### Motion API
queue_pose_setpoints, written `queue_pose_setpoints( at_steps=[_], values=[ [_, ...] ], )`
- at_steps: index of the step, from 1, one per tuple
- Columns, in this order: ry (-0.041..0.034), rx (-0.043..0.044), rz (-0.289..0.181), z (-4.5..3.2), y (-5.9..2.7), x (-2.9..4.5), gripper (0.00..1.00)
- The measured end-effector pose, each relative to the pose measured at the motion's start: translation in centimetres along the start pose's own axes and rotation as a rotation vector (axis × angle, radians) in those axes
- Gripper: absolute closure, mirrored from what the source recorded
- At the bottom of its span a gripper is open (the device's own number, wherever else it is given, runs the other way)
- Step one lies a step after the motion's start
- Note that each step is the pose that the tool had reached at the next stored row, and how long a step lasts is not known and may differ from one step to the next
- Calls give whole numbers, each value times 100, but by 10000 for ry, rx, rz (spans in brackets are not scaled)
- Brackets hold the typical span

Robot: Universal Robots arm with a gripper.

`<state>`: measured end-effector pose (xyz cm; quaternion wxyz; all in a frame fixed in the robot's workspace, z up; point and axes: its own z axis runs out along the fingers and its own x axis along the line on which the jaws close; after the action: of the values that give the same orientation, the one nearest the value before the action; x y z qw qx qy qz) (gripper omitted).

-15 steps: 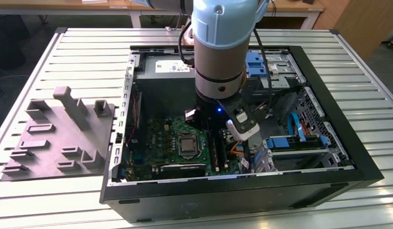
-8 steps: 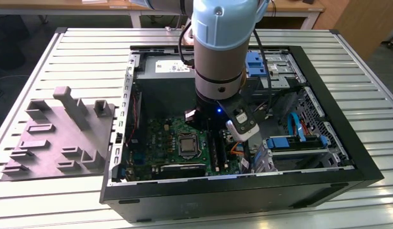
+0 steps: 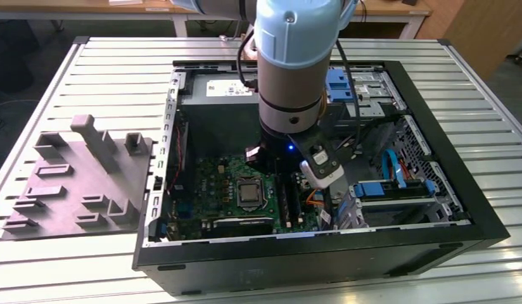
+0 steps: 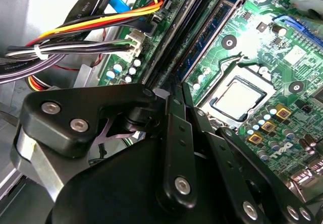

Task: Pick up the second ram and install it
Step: 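Insert the second ram into the second slot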

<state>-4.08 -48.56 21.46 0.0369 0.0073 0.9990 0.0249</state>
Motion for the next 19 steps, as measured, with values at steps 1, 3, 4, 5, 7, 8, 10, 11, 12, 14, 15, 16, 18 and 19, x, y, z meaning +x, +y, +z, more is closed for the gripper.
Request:
queue_pose_setpoints(
  at_steps=[1,3,4,5,7,8,10,11,12,14,15,16,18,19],
  values=[
    [1,1,0,2,0,0,88],
    [1,1,0,3,0,0,88],
    [1,1,0,3,0,0,88],
    [1,1,0,3,0,0,88],
    [0,0,0,4,0,0,88],
    [0,0,0,3,0,0,88],
    [0,0,0,3,0,0,88],
    [0,1,0,4,0,0,88],
    [-1,-2,0,9,0,1,88],
    [-3,0,-1,17,-1,1,88],
    [-3,0,-1,17,-1,1,88],
    [-2,1,-1,17,-1,1,88],
    [-3,1,0,18,-1,2,88],
    [-3,-12,0,23,-2,2,88]
  ],
)
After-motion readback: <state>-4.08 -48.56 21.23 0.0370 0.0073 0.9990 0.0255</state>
